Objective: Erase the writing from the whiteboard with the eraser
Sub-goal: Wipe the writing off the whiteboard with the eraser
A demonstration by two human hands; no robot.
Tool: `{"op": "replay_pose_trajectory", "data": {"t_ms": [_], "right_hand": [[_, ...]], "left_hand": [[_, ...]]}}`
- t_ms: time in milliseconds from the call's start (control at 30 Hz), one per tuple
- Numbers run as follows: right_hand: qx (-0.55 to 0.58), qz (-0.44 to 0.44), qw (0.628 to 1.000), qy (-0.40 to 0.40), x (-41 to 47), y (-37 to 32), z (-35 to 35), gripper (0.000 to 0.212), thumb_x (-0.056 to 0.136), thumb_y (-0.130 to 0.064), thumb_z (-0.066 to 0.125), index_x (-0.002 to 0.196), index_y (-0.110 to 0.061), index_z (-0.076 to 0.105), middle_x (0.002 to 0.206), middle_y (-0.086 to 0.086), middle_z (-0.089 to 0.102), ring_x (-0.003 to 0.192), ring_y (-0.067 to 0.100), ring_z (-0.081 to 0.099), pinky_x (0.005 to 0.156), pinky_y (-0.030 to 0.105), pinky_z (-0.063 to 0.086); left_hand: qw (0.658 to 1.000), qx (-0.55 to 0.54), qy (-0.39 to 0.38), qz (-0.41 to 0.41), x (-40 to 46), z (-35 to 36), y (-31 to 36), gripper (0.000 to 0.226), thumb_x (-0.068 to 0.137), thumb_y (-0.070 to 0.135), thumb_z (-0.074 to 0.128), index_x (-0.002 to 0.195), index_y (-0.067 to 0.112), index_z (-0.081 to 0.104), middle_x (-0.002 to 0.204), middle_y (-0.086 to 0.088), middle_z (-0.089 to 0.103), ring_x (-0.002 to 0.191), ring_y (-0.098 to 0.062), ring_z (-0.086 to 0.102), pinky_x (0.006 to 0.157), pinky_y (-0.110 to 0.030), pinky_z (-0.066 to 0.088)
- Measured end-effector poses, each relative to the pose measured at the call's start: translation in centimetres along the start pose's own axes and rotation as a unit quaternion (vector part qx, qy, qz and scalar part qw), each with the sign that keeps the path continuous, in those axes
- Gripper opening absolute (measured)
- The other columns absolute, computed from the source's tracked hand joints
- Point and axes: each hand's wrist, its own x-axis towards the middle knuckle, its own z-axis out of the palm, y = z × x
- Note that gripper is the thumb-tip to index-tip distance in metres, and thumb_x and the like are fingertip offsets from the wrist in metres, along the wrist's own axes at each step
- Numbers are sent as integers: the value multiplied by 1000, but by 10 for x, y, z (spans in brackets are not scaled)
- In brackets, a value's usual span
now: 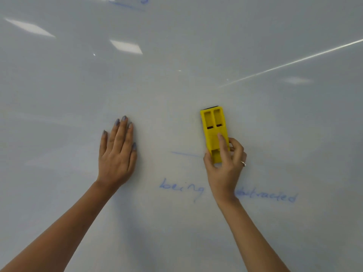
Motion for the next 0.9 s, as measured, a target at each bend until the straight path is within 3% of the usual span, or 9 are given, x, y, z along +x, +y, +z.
{"op": "replay_pose_trajectory", "data": {"t_ms": [200, 300, 400, 567, 633, 733, 900], "right_hand": [[-24, -224, 966, -125, -46, -38, 21, 43, 78, -20, 69, 120, -28, 66, 112, 11, 65, 86, 31, 60, 69, 36, 47], [-34, -269, 953, -132, -43, -22, 11, 46, 74, -18, 72, 118, -30, 67, 109, 10, 67, 84, 30, 62, 68, 36, 48], [-54, -235, 967, -84, -22, 7, -2, 50, 76, -16, 72, 125, -26, 61, 110, 17, 65, 87, 35, 62, 78, 42, 49], [-52, -17, 998, 39, 7, 23, -1, 46, 80, -18, 70, 125, -13, 62, 111, 22, 58, 87, 36, 54, 83, 41, 43], [-39, -12, 998, 44, 4, 10, 8, 48, 79, -18, 70, 126, -13, 61, 112, 21, 57, 87, 35, 53, 84, 40, 42], [-10, -110, 994, -17, -17, -16, 20, 47, 80, -20, 69, 126, -20, 60, 114, 18, 59, 91, 34, 55, 82, 42, 46], [-27, -289, 943, -165, -52, -28, 17, 39, 78, -23, 66, 116, -33, 68, 111, 8, 68, 86, 30, 62, 71, 37, 49]], "left_hand": [[1000, 3, 7, 23, -9, 4, -8, 50, 102, 13, 36, 150, 0, 33, 158, -17, 27, 149, -29, 24, 119, -49, 19], [1000, 2, 8, 23, -10, 5, -10, 51, 101, 13, 34, 151, 0, 32, 159, -15, 25, 150, -28, 22, 120, -49, 19], [1000, 5, 12, 20, -10, 5, -8, 51, 101, 11, 36, 150, -1, 33, 158, -17, 28, 149, -28, 22, 119, -51, 21], [1000, 14, 13, 19, -10, 2, -7, 49, 101, 11, 37, 148, -3, 37, 156, -19, 31, 147, -31, 27, 118, -51, 23], [1000, 13, 13, 18, -10, 2, -6, 48, 101, 11, 37, 147, -3, 38, 155, -19, 32, 146, -32, 29, 118, -52, 23], [1000, 12, 12, 18, -11, 2, -6, 48, 101, 11, 37, 146, -4, 39, 155, -19, 33, 146, -32, 30, 118, -52, 24], [1000, 12, 20, 19, -11, 3, -8, 49, 99, 8, 41, 147, -3, 39, 155, -19, 34, 146, -32, 31, 117, -52, 26]]}}
